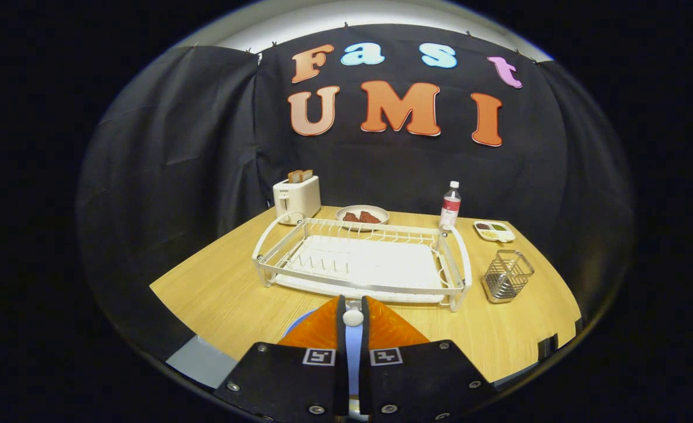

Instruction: Take the plate from the dish rack, then take the spoon from the basket and place it into the plate.

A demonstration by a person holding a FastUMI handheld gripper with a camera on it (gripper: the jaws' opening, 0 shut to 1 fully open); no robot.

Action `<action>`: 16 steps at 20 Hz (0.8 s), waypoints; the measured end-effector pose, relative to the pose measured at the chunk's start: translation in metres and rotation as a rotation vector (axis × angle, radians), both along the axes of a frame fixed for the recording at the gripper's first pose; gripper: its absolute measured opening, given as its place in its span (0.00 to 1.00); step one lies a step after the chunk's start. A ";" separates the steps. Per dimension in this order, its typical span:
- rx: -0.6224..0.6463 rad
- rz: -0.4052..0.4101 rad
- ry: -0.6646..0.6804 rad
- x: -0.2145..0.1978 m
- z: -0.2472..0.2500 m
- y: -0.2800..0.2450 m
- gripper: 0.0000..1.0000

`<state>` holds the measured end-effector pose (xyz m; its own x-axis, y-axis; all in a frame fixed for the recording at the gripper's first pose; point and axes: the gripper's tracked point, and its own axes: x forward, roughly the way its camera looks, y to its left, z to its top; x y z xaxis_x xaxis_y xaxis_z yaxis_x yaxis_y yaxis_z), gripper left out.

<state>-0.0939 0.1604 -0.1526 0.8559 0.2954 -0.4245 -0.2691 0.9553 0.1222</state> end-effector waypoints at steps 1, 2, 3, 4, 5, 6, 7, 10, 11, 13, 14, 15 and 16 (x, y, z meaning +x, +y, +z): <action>0.000 0.012 0.008 -0.001 -0.005 0.004 0.07; -0.004 0.024 0.018 0.000 -0.010 0.009 0.07; -0.008 0.030 0.020 0.000 -0.013 0.011 0.07; -0.009 0.035 0.021 0.001 -0.015 0.012 0.07; -0.004 0.041 0.024 0.001 -0.017 0.014 0.07; -0.002 0.041 0.031 0.002 -0.020 0.014 0.07; -0.002 0.044 0.038 0.002 -0.023 0.014 0.07; -0.001 0.044 0.060 0.001 -0.031 0.013 0.08; 0.003 0.040 0.063 0.001 -0.031 0.011 0.09; 0.003 0.027 0.081 0.000 -0.034 0.007 0.13; -0.002 0.016 0.088 0.000 -0.036 0.003 0.15; 0.000 0.005 0.092 0.001 -0.036 0.000 0.20; 0.009 -0.007 0.094 0.001 -0.034 -0.004 0.22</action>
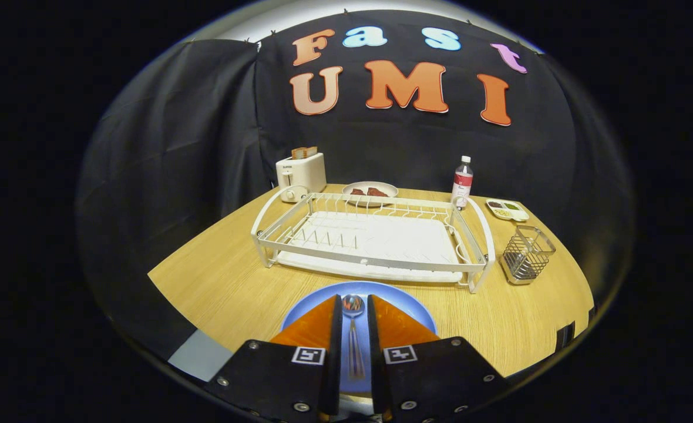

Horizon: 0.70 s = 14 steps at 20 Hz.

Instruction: Take the plate from the dish rack, then take the spoon from the basket and place it into the plate.

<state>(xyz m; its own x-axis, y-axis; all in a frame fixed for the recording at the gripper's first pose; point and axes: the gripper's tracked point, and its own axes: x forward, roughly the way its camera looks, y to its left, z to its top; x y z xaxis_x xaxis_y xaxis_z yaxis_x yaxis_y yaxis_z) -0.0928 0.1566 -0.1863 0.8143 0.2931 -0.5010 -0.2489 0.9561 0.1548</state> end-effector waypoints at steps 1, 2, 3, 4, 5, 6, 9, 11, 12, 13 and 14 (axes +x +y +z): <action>0.009 -0.010 0.002 0.001 0.002 -0.003 0.33; 0.015 -0.023 0.002 0.003 0.003 -0.008 0.37; 0.016 -0.039 0.001 0.006 0.005 -0.014 0.45; 0.015 -0.054 0.000 0.008 0.008 -0.021 0.51; 0.013 -0.074 -0.003 0.012 0.012 -0.029 0.58; 0.011 -0.093 -0.006 0.016 0.016 -0.038 0.66; 0.007 -0.157 -0.033 0.029 0.038 -0.070 0.88; -0.003 -0.192 -0.062 0.039 0.055 -0.093 0.96; -0.008 -0.205 -0.079 0.043 0.063 -0.104 0.98; -0.013 -0.217 -0.092 0.048 0.072 -0.115 0.98; -0.015 -0.229 -0.106 0.053 0.080 -0.125 0.97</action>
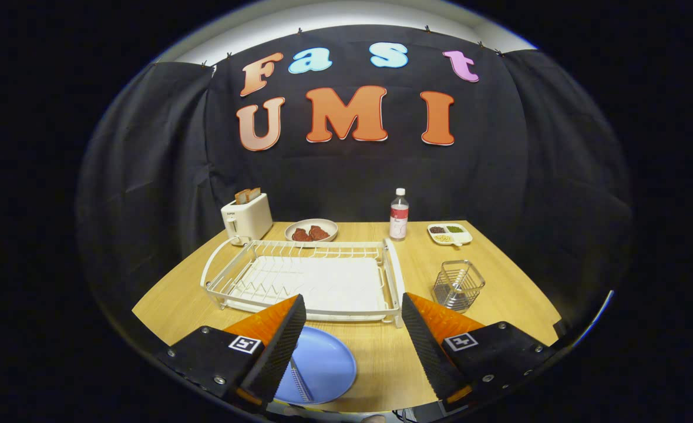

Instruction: Take the plate from the dish rack, then take the spoon from the basket and place it into the plate.

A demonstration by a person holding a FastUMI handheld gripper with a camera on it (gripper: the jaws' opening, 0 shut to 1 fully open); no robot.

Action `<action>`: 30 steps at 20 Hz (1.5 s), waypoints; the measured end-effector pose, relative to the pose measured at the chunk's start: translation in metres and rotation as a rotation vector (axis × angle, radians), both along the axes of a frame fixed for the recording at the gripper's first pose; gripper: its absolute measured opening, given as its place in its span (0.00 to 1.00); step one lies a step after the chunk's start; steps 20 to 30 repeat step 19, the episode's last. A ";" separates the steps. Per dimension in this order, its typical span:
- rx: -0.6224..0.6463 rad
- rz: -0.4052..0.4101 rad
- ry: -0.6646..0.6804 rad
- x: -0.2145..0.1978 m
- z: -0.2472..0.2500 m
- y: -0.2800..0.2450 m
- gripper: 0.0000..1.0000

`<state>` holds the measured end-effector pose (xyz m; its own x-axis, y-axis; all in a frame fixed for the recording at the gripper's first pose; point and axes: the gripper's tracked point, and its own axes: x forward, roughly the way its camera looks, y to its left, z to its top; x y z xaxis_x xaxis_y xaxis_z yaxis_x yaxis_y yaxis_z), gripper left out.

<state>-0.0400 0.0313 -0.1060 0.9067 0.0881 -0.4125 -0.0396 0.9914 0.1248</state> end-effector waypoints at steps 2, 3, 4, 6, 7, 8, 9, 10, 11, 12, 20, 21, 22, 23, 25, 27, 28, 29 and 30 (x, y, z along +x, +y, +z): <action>0.000 -0.019 -0.040 0.010 0.020 -0.020 0.98; -0.007 -0.031 -0.059 0.014 0.027 -0.032 0.97; -0.014 -0.042 -0.076 0.018 0.034 -0.043 0.97; -0.017 -0.061 -0.103 0.025 0.045 -0.062 0.97; -0.011 -0.071 -0.113 0.027 0.049 -0.071 0.97; -0.004 -0.078 -0.120 0.028 0.052 -0.079 0.97; 0.001 -0.080 -0.125 0.029 0.054 -0.087 0.97; 0.005 -0.080 -0.130 0.029 0.054 -0.094 0.97; 0.007 -0.077 -0.137 0.030 0.056 -0.101 0.97; 0.006 -0.077 -0.145 0.030 0.056 -0.110 0.97; 0.016 -0.055 -0.192 0.040 0.058 -0.147 0.97; 0.016 -0.055 -0.192 0.040 0.058 -0.147 0.97; 0.016 -0.055 -0.192 0.040 0.058 -0.147 0.97; 0.016 -0.055 -0.192 0.040 0.058 -0.147 0.97; 0.016 -0.055 -0.192 0.040 0.058 -0.147 0.97; 0.016 -0.055 -0.192 0.040 0.058 -0.147 0.97; 0.016 -0.055 -0.192 0.040 0.058 -0.147 0.97; 0.016 -0.055 -0.192 0.040 0.058 -0.147 0.97; 0.016 -0.055 -0.192 0.040 0.058 -0.147 0.97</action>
